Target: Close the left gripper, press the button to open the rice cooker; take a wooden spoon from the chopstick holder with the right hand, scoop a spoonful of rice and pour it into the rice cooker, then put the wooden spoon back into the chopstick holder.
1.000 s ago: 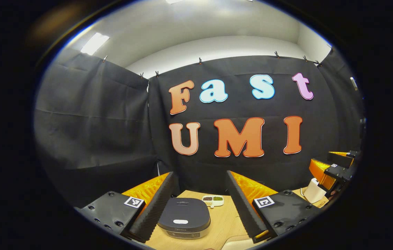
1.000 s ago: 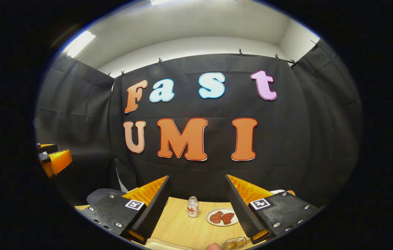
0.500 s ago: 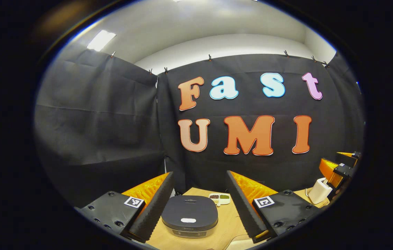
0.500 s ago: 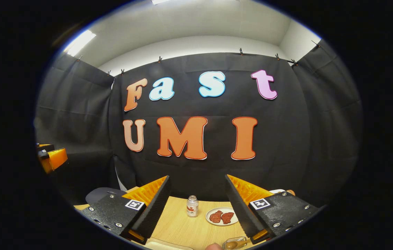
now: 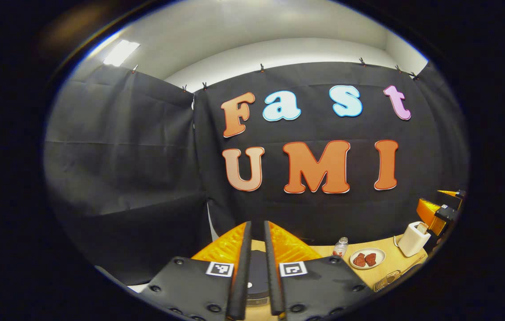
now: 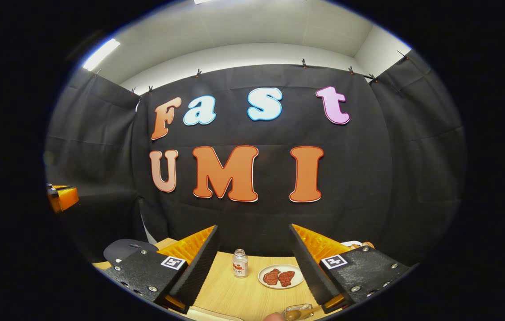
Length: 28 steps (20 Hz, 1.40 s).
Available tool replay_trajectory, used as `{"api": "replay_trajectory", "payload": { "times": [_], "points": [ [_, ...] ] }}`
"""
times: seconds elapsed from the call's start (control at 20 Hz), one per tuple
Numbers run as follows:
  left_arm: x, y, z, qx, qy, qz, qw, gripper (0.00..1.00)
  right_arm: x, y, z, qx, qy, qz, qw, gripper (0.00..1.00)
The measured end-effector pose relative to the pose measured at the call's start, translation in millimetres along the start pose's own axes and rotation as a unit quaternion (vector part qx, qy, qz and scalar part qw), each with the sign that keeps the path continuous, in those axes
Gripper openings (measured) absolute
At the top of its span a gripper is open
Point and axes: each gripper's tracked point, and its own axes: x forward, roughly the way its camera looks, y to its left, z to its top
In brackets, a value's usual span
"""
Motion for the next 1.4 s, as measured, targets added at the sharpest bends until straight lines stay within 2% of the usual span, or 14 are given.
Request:
{"api": "replay_trajectory", "payload": {
  "times": [0.05, 0.2, 0.4, 0.65, 0.7, 0.9, 1.15, 1.4],
  "points": [
    [4.0, 1.1, -5.1, -0.006, 0.01, 0.001, 1.0, 0.16, 1.0, -4.6, -1.6, -0.001, 0.002, -0.006, 1.0, 0.95],
    [18.4, 3.4, -29.7, -0.02, 0.058, -0.001, 0.998, 0.06, 3.1, -20.7, -7.2, 0.001, 0.008, -0.026, 1.0, 0.95],
    [43.0, 15.5, -66.8, -0.038, 0.141, 0.008, 0.989, 0.05, 4.8, -46.2, -14.3, 0.004, 0.015, -0.057, 0.998, 0.97],
    [62.6, 23.9, -113.7, -0.056, 0.234, 0.022, 0.97, 0.06, 10.2, -66.0, -21.8, 0.005, 0.024, -0.081, 0.996, 0.95],
    [65.4, 27.5, -124.2, -0.065, 0.254, 0.021, 0.965, 0.05, 11.2, -68.4, -23.9, 0.004, 0.026, -0.083, 0.996, 0.97],
    [78.5, 43.3, -158.6, -0.116, 0.327, 0.024, 0.938, 0.06, 14.3, -78.4, -29.0, -0.005, 0.03, -0.094, 0.995, 0.95],
    [86.3, 49.0, -214.5, -0.201, 0.429, 0.012, 0.88, 0.05, 11.5, -94.2, -43.2, -0.011, 0.047, -0.109, 0.993, 0.95],
    [87.2, 41.2, -253.3, -0.238, 0.474, 0.007, 0.848, 0.05, 7.1, -111.2, -53.4, -0.015, 0.063, -0.129, 0.99, 0.95]
  ]
}}
